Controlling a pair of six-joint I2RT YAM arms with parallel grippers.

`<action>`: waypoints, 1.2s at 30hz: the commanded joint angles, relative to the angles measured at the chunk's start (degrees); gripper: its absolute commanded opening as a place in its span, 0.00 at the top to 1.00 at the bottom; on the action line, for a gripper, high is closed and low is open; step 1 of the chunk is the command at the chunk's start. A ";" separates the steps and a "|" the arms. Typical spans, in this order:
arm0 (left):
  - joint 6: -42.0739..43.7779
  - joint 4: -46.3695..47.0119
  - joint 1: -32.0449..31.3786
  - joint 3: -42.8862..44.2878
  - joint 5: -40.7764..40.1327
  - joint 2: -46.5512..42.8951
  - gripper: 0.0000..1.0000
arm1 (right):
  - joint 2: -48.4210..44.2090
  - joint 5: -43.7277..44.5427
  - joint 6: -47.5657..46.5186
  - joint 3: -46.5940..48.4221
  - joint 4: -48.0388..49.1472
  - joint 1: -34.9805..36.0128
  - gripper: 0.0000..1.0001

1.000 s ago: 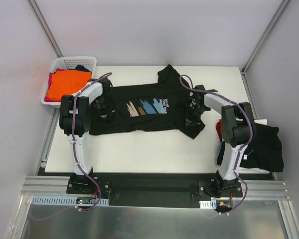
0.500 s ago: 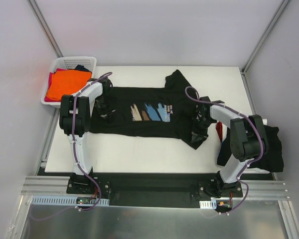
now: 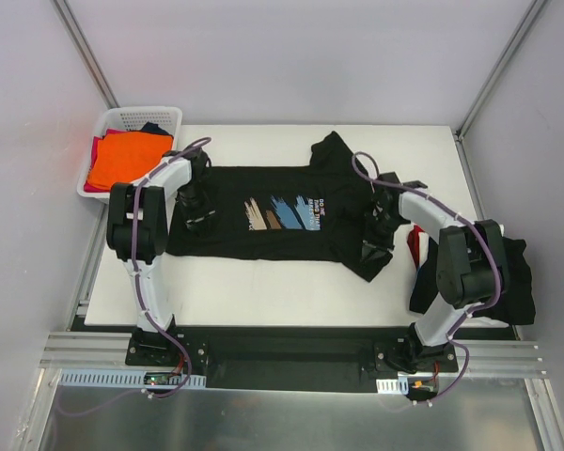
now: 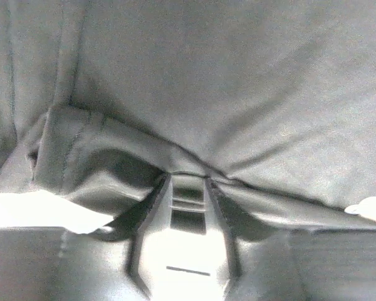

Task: Fold and stack the t-shirts

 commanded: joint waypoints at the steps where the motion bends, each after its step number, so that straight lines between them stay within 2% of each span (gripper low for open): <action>1: 1.11 -0.91 -0.75 6.37 -2.71 -5.59 0.41 | -1.15 -0.84 -1.51 12.56 -3.32 -0.24 0.66; 2: 1.20 -0.91 -0.84 7.62 -2.62 -5.76 0.17 | -1.06 -0.93 -1.69 14.15 -3.86 -0.50 0.61; 3: 1.11 -1.17 -0.84 8.76 -2.53 -5.68 0.08 | -0.88 -0.76 -2.04 15.64 -4.39 -0.77 0.52; 5: 0.93 -1.52 -0.84 11.75 -2.18 -5.24 0.01 | 0.08 -0.40 -3.09 19.34 -5.79 -1.21 0.50; 11: 0.58 -2.31 -0.84 11.85 -1.39 -4.36 0.02 | 5.17 -0.40 -5.82 20.40 -3.61 -5.25 0.66; 14: 0.67 -2.23 -1.10 10.36 -1.56 -4.97 0.04 | 8.87 -1.37 -6.61 20.75 -1.58 -5.96 0.86; 15: 0.67 -2.31 -1.28 10.09 -2.00 -5.06 0.03 | 10.62 -1.72 -6.96 21.54 -1.41 -5.87 0.98; 27: 0.67 -2.23 -2.33 9.39 -2.53 -4.71 0.04 | 14.85 -1.64 -7.23 21.19 1.67 -5.96 0.97; 36: 0.67 -2.49 -3.12 9.39 -2.62 -4.09 0.05 | 21.26 0.03 -7.15 28.29 1.76 -6.92 0.97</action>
